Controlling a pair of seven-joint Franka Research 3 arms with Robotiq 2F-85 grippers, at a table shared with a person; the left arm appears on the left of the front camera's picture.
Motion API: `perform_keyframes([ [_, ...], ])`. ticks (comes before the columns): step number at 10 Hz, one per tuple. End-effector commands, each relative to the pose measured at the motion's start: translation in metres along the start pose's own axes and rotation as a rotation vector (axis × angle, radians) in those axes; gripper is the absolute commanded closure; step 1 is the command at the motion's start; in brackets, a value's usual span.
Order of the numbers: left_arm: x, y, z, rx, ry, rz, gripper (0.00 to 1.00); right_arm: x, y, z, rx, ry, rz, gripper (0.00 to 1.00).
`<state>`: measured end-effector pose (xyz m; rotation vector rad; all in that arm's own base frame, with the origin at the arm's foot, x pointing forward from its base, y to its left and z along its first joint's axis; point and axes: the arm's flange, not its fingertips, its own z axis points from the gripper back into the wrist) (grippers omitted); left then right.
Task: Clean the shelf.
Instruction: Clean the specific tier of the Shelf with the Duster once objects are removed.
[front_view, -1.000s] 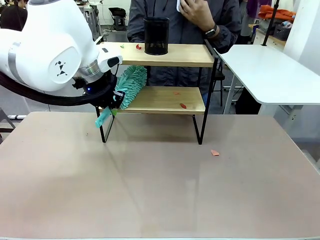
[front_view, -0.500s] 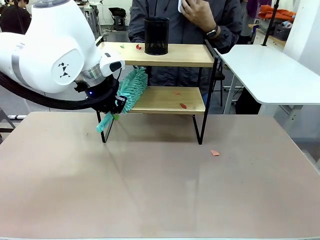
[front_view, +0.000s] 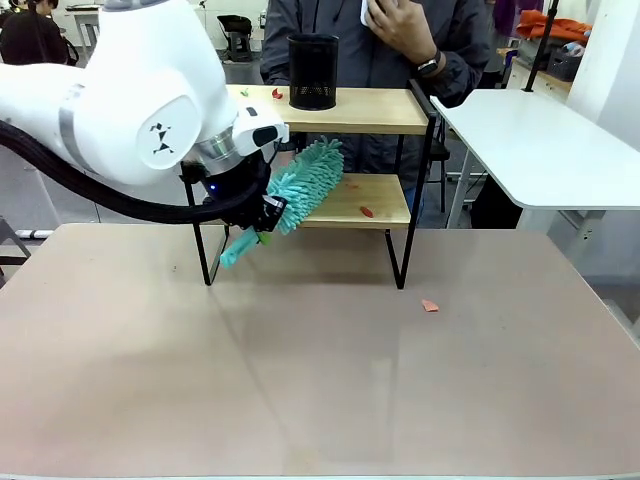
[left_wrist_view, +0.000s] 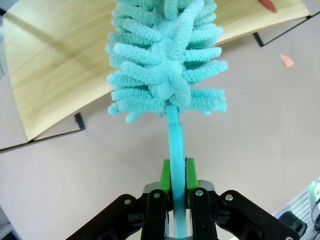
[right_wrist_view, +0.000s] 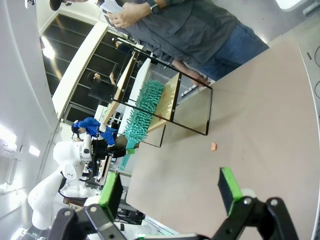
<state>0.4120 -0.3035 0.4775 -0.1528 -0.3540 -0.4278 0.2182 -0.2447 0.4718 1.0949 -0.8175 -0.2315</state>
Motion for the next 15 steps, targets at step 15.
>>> perform_keyframes([
  [15,-0.044,0.039,0.056,-0.029,0.125,-0.792,0.88,0.004,0.0,-0.001,0.019,-0.02,0.026,0.0],
])
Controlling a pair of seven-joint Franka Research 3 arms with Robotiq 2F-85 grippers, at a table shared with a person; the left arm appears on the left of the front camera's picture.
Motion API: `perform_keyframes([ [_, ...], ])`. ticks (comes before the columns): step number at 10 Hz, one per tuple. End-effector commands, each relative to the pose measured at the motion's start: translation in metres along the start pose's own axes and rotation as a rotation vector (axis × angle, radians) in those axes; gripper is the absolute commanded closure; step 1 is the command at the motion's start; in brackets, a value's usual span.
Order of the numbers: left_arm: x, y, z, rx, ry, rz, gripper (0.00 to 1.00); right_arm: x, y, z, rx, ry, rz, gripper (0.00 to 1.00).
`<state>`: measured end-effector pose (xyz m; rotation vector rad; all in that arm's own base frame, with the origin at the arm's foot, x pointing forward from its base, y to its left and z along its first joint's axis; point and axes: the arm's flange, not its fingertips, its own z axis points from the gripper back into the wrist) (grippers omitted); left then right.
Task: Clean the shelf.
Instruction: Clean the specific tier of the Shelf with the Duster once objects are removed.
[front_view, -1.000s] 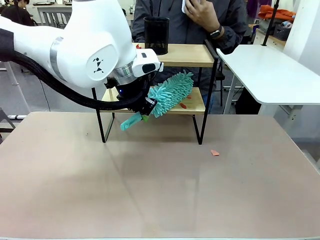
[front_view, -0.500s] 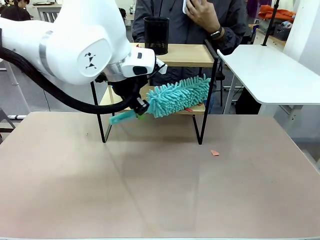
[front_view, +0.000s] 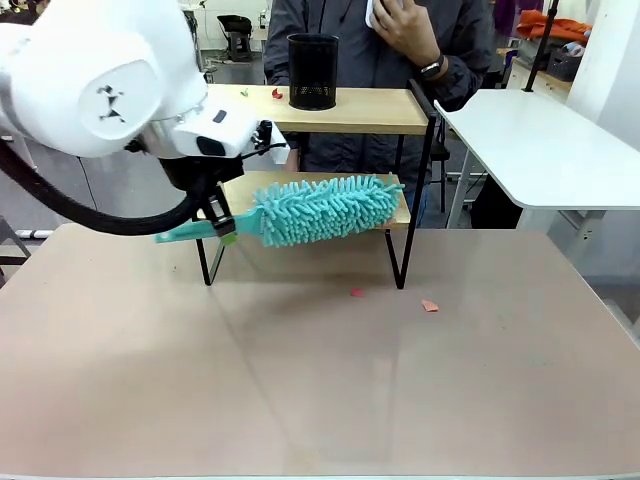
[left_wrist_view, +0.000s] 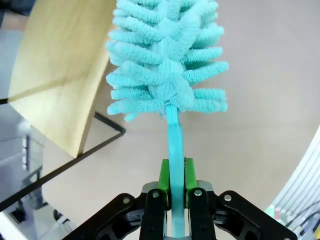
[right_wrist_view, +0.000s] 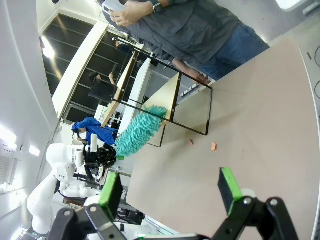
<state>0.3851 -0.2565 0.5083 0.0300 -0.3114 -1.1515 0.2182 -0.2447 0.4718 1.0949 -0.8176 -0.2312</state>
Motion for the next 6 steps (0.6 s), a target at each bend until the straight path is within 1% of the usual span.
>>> perform_keyframes([
  [1,-0.032,-0.004,0.013,-0.11,0.015,-0.099,0.88,0.004,0.0,-0.001,0.019,-0.02,0.026,0.0],
  [3,-0.058,-0.008,0.026,-0.212,0.013,-0.147,0.88,0.004,0.0,-0.001,0.019,-0.02,0.026,0.0],
  [5,-0.076,-0.002,0.031,-0.196,0.003,-0.084,0.88,0.004,0.0,-0.001,0.019,-0.02,0.026,0.0],
  [6,-0.085,0.001,0.036,-0.236,-0.008,-0.073,0.88,0.004,0.0,-0.001,0.019,-0.02,0.026,0.0],
])
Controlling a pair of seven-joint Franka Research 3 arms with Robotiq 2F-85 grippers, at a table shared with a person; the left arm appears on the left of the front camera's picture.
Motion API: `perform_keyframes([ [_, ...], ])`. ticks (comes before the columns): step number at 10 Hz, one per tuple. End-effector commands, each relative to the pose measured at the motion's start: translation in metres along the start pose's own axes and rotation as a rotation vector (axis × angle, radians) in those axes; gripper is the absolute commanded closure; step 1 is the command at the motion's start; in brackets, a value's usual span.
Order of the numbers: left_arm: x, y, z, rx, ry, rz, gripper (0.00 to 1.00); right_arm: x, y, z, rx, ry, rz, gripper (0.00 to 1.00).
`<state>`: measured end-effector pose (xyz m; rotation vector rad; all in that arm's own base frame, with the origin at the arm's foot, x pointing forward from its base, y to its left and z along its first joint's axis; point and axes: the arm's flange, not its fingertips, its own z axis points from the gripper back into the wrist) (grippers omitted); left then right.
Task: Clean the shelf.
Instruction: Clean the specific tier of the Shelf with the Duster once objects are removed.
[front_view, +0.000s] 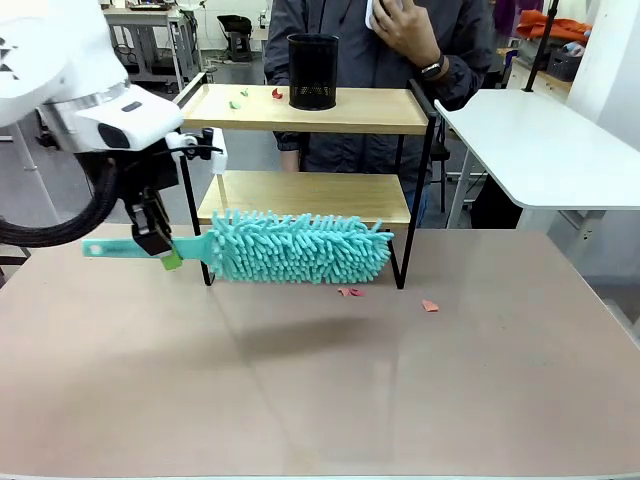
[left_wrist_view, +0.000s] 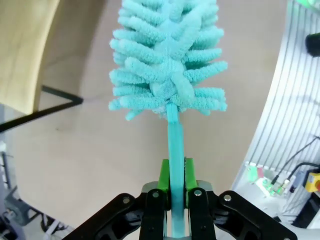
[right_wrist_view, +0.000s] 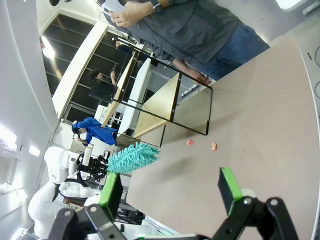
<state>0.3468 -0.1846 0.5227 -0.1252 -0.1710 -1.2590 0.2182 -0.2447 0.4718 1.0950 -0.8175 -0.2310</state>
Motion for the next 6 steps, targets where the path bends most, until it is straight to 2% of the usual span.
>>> perform_keyframes([
  [1,-0.022,0.0,0.014,-0.059,-0.064,0.036,0.88,0.004,0.0,-0.001,0.019,-0.02,0.026,0.0],
  [2,-0.047,-0.005,0.032,-0.14,-0.099,0.088,0.88,0.004,0.0,-0.001,0.019,-0.02,0.026,0.0],
  [4,-0.112,-0.015,0.069,-0.199,-0.222,0.226,0.88,0.004,0.0,-0.001,0.019,-0.02,0.026,0.0],
  [6,-0.188,-0.026,0.108,-0.183,-0.402,0.386,0.88,0.004,0.0,-0.001,0.019,-0.02,0.026,0.0],
])
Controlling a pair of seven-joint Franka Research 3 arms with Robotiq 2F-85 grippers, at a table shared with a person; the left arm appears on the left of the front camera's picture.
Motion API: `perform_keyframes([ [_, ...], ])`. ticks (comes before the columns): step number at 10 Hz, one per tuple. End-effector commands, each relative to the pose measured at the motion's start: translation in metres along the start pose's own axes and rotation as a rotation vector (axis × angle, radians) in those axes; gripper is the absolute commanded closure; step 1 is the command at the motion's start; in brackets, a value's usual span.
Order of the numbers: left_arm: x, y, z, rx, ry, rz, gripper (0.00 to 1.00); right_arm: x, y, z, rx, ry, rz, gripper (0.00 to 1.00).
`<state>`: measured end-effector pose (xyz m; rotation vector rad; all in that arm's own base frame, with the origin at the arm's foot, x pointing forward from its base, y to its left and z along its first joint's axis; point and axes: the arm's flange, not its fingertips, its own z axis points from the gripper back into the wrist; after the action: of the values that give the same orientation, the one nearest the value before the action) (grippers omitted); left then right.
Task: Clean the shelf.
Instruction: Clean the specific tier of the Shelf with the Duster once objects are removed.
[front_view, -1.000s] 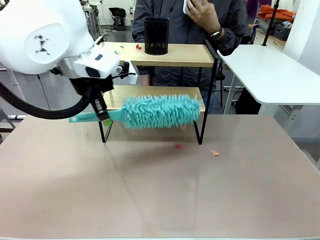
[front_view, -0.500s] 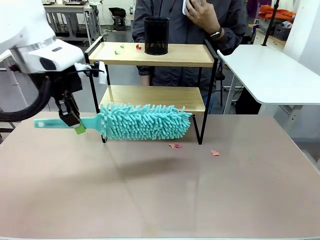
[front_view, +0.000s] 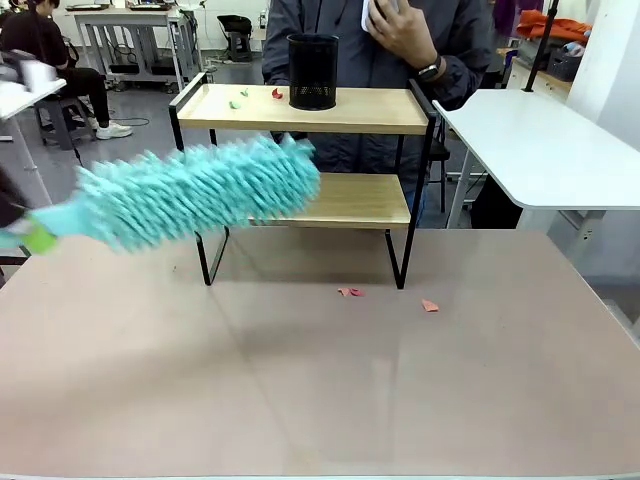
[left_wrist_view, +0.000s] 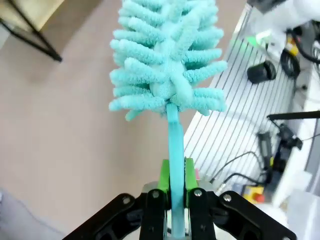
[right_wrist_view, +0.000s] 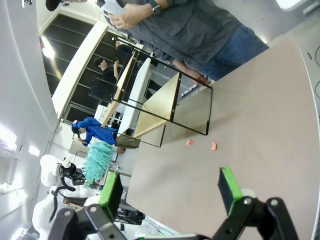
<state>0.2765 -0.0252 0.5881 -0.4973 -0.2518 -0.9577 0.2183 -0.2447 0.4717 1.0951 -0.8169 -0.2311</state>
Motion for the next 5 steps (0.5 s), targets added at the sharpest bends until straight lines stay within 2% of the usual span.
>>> perform_keyframes([
  [1,-0.07,0.001,0.048,0.098,-0.29,0.273,0.88,0.004,0.001,-0.001,0.019,-0.02,0.027,0.0],
  [3,-0.136,0.01,0.084,0.121,-0.508,0.539,0.88,0.004,0.001,-0.001,0.019,-0.02,0.027,0.0],
  [4,-0.155,0.021,0.091,0.1,-0.579,0.664,0.88,0.004,0.001,-0.001,0.019,-0.02,0.027,0.0],
  [5,-0.162,0.034,0.089,0.021,-0.596,0.749,0.88,0.004,0.001,-0.001,0.019,-0.02,0.027,0.0],
])
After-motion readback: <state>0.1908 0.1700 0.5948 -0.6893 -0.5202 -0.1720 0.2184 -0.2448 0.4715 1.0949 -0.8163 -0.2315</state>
